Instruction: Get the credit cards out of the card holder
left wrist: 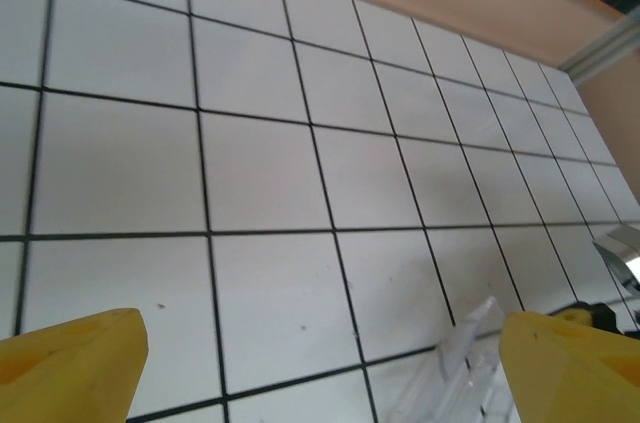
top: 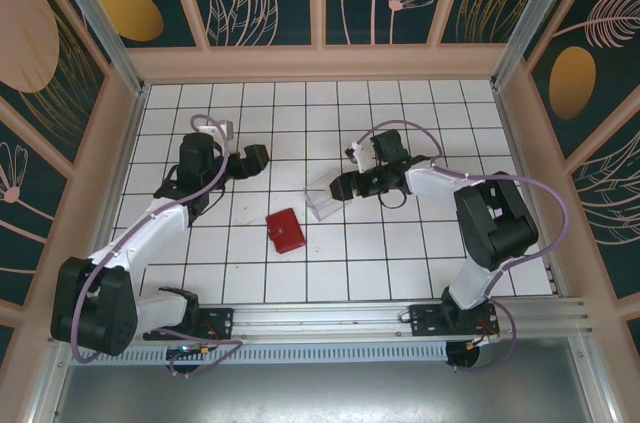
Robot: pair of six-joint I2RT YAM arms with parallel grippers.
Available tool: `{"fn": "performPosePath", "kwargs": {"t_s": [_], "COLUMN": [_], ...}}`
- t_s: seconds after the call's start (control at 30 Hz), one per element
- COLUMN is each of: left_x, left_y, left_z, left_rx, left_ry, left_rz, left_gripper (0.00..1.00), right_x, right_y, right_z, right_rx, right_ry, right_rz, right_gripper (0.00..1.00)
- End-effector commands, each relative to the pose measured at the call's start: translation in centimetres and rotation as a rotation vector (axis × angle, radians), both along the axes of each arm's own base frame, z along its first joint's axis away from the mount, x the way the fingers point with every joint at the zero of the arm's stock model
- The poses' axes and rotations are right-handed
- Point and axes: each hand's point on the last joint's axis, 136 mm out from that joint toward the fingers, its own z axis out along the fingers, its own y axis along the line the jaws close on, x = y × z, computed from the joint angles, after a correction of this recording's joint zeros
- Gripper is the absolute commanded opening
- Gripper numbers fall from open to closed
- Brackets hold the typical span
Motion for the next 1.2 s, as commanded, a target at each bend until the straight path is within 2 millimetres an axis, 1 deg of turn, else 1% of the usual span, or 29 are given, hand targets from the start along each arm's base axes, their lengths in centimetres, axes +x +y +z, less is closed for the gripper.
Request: {"fn": "performPosePath", "kwargs": {"t_s": [0.0,0.1,0.17,0.23,0.37,0.53,0.67,0.83,0.9,1.0,1.17], "left_x": [-1.0,-1.2,-1.2,-1.2,-1.1,-1.1,-1.0,-1.1,-1.1,-1.1,-1.7], "left_y": [-1.4,-1.4,-1.3,-1.3,-1.2,-1.3,-1.3,-1.3,-1.2,-1.2,-1.6], "left_z": [-0.7,-1.2,-1.3,-1.2,-1.2,-1.3,-1.3,-1.2,-1.1,-1.0,-1.1], "left_rx": [-0.011,-0.012,-0.009,-0.007,-0.002,-0.001,0.0,0.0,0.001,0.0,-0.026], "left_ry": [0.066,0.075,0.077,0.073,0.073,0.072,0.072,0.071,0.07,0.069,0.103], "left_rz": [-0.058,-0.053,-0.047,-0.048,-0.044,-0.046,-0.047,-0.047,-0.045,-0.043,-0.052], "left_gripper": [0.91,0.91,0.91,0.91,0.91,0.91,0.91,0.91,0.92,0.91,0.89], "right_x": [1.2,2.3,2.8,3.2,3.5,3.2,3.1,3.0,2.5,2.4,2.4], "right_y": [-1.6,-2.5,-2.5,-2.6,-2.0,-1.5,-1.6,-1.7,-1.2,-1.3,-1.0], "right_z": [0.0,0.2,0.1,-0.4,-0.7,-1.3,-2.0,-2.3,-2.0,-1.4,0.2], "right_rx": [-0.143,-0.208,-0.228,-0.255,-0.271,-0.279,-0.297,-0.308,-0.307,-0.3,-0.264], "right_ry": [-0.061,-0.122,-0.134,-0.133,-0.135,-0.117,-0.101,-0.095,-0.107,-0.12,-0.142], "right_rz": [-0.146,-0.196,-0.192,-0.185,-0.16,-0.123,-0.111,-0.106,-0.09,-0.092,-0.097], "right_gripper": [0.68,0.6,0.56,0.53,0.45,0.38,0.36,0.33,0.31,0.3,0.32]}}
